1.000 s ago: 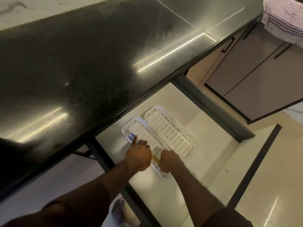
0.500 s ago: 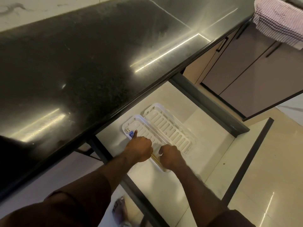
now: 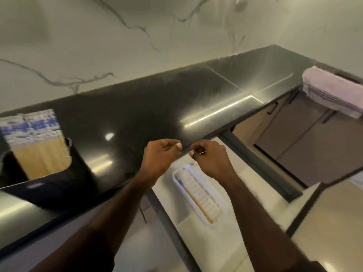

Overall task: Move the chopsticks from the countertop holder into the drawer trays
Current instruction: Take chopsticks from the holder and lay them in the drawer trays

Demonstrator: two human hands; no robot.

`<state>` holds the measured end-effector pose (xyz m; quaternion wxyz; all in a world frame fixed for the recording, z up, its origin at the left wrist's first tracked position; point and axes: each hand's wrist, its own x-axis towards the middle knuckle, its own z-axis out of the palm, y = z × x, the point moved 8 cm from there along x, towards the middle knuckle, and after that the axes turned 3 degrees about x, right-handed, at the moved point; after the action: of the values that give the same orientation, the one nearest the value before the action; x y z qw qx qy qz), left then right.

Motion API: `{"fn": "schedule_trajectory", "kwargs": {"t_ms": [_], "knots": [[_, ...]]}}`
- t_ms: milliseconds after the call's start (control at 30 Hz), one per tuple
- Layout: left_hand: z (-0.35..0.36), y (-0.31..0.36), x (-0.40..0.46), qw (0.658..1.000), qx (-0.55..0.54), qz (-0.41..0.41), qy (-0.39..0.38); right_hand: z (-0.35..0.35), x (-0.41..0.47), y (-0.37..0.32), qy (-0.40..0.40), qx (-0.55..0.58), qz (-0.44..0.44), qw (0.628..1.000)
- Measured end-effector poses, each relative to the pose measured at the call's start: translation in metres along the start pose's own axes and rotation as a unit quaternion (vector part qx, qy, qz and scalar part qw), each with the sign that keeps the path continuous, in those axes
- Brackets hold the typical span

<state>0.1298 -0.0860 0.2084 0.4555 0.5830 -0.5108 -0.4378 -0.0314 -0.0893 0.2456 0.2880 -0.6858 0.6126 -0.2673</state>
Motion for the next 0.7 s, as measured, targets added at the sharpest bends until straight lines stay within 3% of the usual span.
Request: {"fn": "schedule_trajectory", "kwargs": {"t_ms": [200,400,700], "knots": [[-0.116,0.056,-0.023,0.986,-0.097,0.036,0.134,0.015,0.003,-0.121,-0.016,0.054,-0.114,0.992],[-0.232,0.048,-0.05,0.97,-0.107,0.042,0.215,0.088,-0.003,-0.211,-0.065,0.09,-0.182,0.977],[-0.398,-0.006,-0.062,0.921,0.028,0.026,0.387,0.235,0.008,-0.293,-0.159,0.1,-0.132,0.973]]}}
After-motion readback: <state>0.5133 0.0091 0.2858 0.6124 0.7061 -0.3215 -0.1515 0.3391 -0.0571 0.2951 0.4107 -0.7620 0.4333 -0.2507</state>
